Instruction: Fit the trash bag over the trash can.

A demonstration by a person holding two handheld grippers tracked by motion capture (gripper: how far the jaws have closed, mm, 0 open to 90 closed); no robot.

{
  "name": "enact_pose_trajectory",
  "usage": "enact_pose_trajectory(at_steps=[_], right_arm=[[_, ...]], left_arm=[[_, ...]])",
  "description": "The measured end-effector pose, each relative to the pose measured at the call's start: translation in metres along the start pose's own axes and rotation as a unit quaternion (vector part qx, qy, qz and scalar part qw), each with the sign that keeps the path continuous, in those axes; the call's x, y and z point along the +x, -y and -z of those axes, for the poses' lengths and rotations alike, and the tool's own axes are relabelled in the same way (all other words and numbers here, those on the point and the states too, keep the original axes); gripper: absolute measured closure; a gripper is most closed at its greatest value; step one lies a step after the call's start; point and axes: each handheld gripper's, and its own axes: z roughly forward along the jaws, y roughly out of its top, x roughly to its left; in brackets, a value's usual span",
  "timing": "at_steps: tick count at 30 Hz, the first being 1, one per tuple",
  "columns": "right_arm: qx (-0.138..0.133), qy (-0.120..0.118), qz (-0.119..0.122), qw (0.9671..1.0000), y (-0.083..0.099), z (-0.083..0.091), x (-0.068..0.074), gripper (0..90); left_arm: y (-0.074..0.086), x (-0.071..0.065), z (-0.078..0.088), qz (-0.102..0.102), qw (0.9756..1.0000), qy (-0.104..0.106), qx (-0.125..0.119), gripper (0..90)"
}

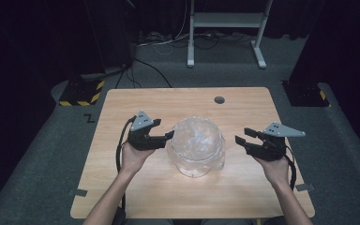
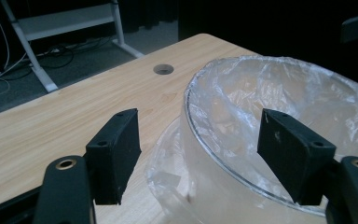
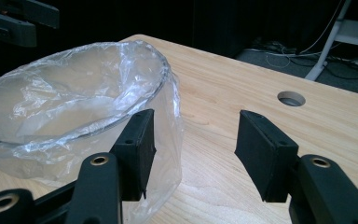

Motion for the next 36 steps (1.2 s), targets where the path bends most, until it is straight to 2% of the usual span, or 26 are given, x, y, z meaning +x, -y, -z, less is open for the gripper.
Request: enact_pose_trajectory(at_steps=[4, 10, 28, 36], right_arm=[[0.004, -0.004, 0.002, 1.0000, 0.002, -0.003, 0.000, 46.7], [0.009, -0.006, 0.006, 0.9999, 0.004, -0.007, 0.002, 46.8], [0.019, -0.004, 0.000, 0.9998, 0.018, -0.007, 0.000, 47.1], [0.022, -0.002, 0.000, 0.9997, 0.025, -0.008, 0.000, 47.2]], left_arm=[[0.006, 0.000, 0.001, 0.000, 1.0000, -0.006, 0.004, 29.9], [0.017, 0.005, 0.008, 0.018, 0.9998, -0.008, 0.000, 30.5], [0.031, 0.008, 0.007, 0.028, 0.9996, -0.008, 0.006, 30.6], [0.036, 0.010, 0.006, 0.030, 0.9994, -0.015, 0.011, 30.6]])
